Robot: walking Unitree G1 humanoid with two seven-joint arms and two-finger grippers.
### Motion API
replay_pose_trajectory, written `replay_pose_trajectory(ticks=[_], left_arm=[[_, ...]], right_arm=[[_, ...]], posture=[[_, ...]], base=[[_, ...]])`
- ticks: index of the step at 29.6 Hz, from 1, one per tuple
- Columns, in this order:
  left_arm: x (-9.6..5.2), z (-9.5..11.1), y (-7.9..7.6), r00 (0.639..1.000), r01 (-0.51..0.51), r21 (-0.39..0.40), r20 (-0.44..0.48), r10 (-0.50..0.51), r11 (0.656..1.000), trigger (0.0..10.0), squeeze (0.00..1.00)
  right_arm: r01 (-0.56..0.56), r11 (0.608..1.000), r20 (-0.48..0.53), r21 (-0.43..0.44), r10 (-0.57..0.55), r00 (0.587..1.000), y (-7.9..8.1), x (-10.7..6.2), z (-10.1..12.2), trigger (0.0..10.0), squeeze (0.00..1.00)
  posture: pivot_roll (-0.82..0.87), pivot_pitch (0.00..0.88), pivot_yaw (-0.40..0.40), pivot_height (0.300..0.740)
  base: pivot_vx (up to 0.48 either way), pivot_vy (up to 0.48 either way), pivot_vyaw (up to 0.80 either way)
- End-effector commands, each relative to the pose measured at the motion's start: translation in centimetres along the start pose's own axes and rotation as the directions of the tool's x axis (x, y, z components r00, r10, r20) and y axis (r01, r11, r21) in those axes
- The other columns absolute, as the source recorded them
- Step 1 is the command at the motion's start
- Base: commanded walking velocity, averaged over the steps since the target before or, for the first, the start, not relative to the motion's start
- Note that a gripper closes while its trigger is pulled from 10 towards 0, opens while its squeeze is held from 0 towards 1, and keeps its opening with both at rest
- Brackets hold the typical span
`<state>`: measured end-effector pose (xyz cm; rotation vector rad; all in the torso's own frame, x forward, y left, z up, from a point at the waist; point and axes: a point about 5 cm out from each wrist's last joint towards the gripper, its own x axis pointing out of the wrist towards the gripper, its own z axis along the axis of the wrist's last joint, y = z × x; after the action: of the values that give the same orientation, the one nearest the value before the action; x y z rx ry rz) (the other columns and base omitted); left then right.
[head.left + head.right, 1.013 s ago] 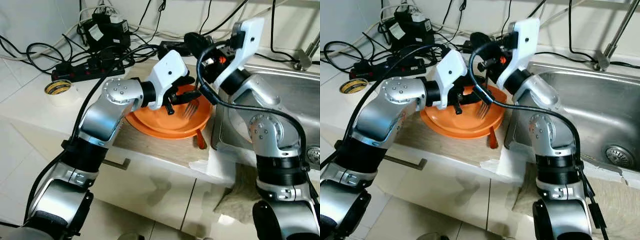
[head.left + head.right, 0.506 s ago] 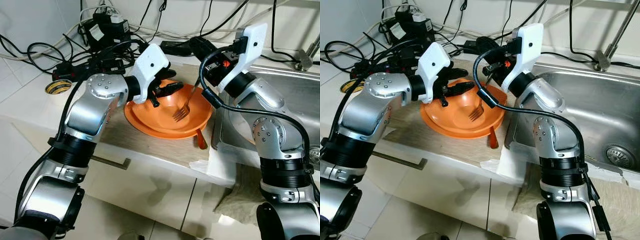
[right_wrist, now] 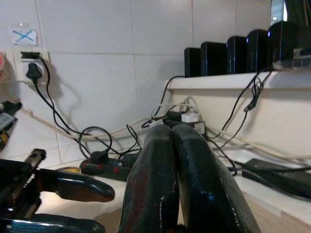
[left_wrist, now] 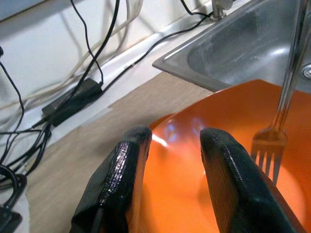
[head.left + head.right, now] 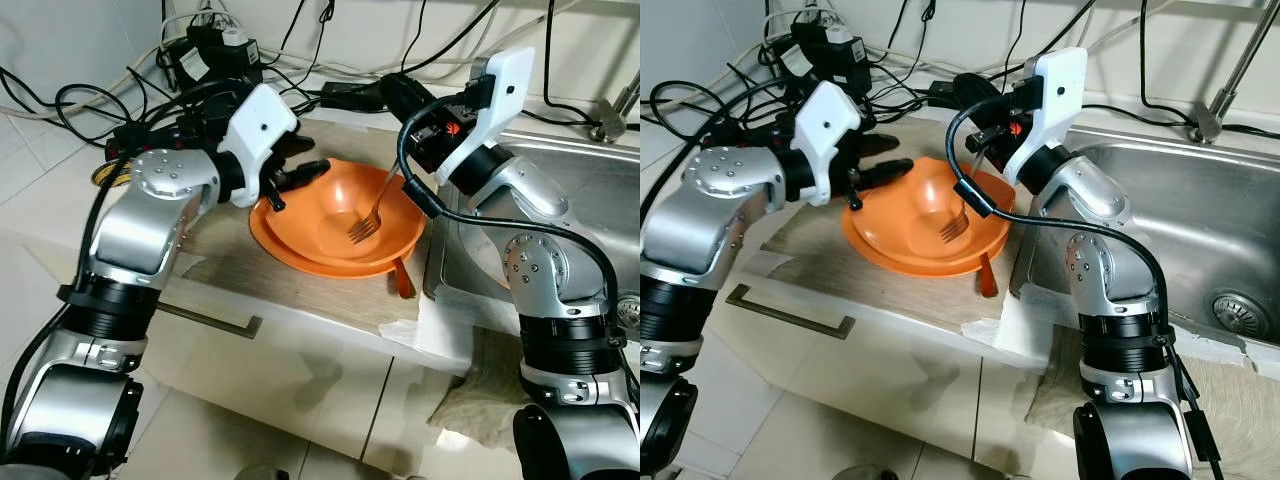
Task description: Kitchen organization
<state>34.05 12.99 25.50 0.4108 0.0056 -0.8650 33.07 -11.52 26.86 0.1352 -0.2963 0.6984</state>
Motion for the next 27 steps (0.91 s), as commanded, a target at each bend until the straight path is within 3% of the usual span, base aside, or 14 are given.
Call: replay_pose_trajectory(ticks=[1, 6, 7, 8, 9, 15, 16, 18, 19, 20, 21, 22, 27], left_arm=[[-0.4, 0.1, 0.1, 1.0, -0.011, -0.001, 0.004, 0.011, 1.0, 10.0, 0.0], [-0.4, 0.0, -0.1, 1.0, -0.014, -0.007, 0.002, 0.014, 1.0, 10.0, 0.0], [-0.4, 0.0, -0.1, 1.0, -0.015, -0.009, 0.002, 0.015, 1.0, 10.0, 0.0], [-0.4, 0.0, -0.1, 1.0, -0.015, -0.009, 0.002, 0.015, 1.0, 10.0, 0.0], [-0.3, 0.0, -0.1, 1.0, -0.013, -0.011, 0.001, 0.013, 1.0, 10.0, 0.0], [-0.1, 0.0, -0.3, 1.0, -0.007, -0.017, 0.001, 0.007, 1.0, 10.0, 0.0], [-0.1, 0.0, -0.4, 1.0, -0.006, -0.018, 0.002, 0.006, 1.0, 10.0, 0.0], [0.0, 0.0, -0.4, 1.0, -0.006, -0.018, 0.002, 0.006, 1.0, 10.0, 0.0], [0.0, 0.0, -0.4, 1.0, -0.005, -0.019, 0.002, 0.005, 1.0, 10.0, 0.0], [0.0, 0.0, -0.4, 1.0, -0.005, -0.02, 0.002, 0.005, 1.0, 10.0, 0.0], [0.0, 0.0, -0.4, 1.0, -0.005, -0.021, 0.003, 0.005, 1.0, 10.0, 0.0], [0.1, 0.0, -0.4, 1.0, -0.005, -0.022, 0.003, 0.005, 1.0, 10.0, 0.0], [0.1, 0.0, -0.4, 1.0, -0.004, -0.027, 0.003, 0.004, 1.0, 10.0, 0.0]], right_arm=[[-0.018, 1.0, 0.004, -0.011, 0.018, 1.0, 0.2, 0.2, 0.1, 10.0, 0.0], [-0.021, 1.0, -0.038, -0.012, 0.02, 0.999, 0.2, 0.2, -0.5, 10.0, 0.0], [-0.022, 1.0, -0.052, -0.016, 0.021, 0.998, 0.2, 0.2, -0.7, 10.0, 0.87], [-0.022, 1.0, -0.052, -0.016, 0.021, 0.998, 0.2, 0.2, -0.7, 10.0, 0.87], [-0.022, 1.0, -0.07, -0.019, 0.02, 0.997, 0.1, 0.1, -0.9, 10.0, 1.0], [-0.022, 1.0, -0.1, -0.019, 0.02, 0.995, 0.1, -0.1, -1.4, 10.0, 1.0], [-0.028, 0.999, -0.111, -0.022, 0.026, 0.993, 0.1, -0.1, -1.5, 10.0, 0.83], [-0.031, 0.999, -0.136, -0.037, 0.026, 0.99, 0.1, -0.2, -1.8, 10.0, 0.83], [-0.032, 0.999, -0.142, -0.043, 0.025, 0.99, 0.1, -0.2, -1.8, 10.0, 0.0], [-0.032, 0.998, -0.145, -0.047, 0.025, 0.989, 0.1, -0.2, -1.9, 10.0, 0.0], [-0.034, 0.998, -0.152, -0.05, 0.026, 0.988, 0.1, -0.3, -2.0, 4.5, 0.0], [-0.036, 0.998, -0.158, -0.05, 0.028, 0.987, 0.1, -0.3, -2.1, 0.0, 0.0], [-0.047, 0.998, -0.17, -0.047, 0.038, 0.985, 0.2, -0.4, -2.3, 0.0, 0.0]], posture=[[0.01, 0.0, 0.035, 0.74], [0.01, 0.0, 0.033, 0.74], [0.01, 0.0, 0.034, 0.74], [0.01, 0.0, 0.034, 0.74], [0.01, 0.0, 0.035, 0.74], [0.0, 0.0, 0.036, 0.74], [0.0, 0.0, 0.036, 0.74], [0.0, 0.0, 0.036, 0.74], [0.0, 0.0, 0.036, 0.74], [0.0, 0.0, 0.035, 0.74], [0.0, 0.0, 0.035, 0.74], [0.0, 0.0, 0.035, 0.74], [0.0, 0.0, 0.034, 0.74]], base=[[0.0, 0.0, 0.0], [0.0, 0.0, 0.0], [0.0, 0.0, 0.0], [0.0, 0.0, 0.0], [0.0, 0.0, 0.0], [0.0, 0.0, 0.0], [0.0, 0.0, 0.0], [0.0, 0.0, 0.0], [0.0, 0.0, 0.0], [0.0, 0.0, 0.0], [0.0, 0.0, 0.0], [0.0, 0.0, 0.0], [0.0, 0.0, 0.0]])
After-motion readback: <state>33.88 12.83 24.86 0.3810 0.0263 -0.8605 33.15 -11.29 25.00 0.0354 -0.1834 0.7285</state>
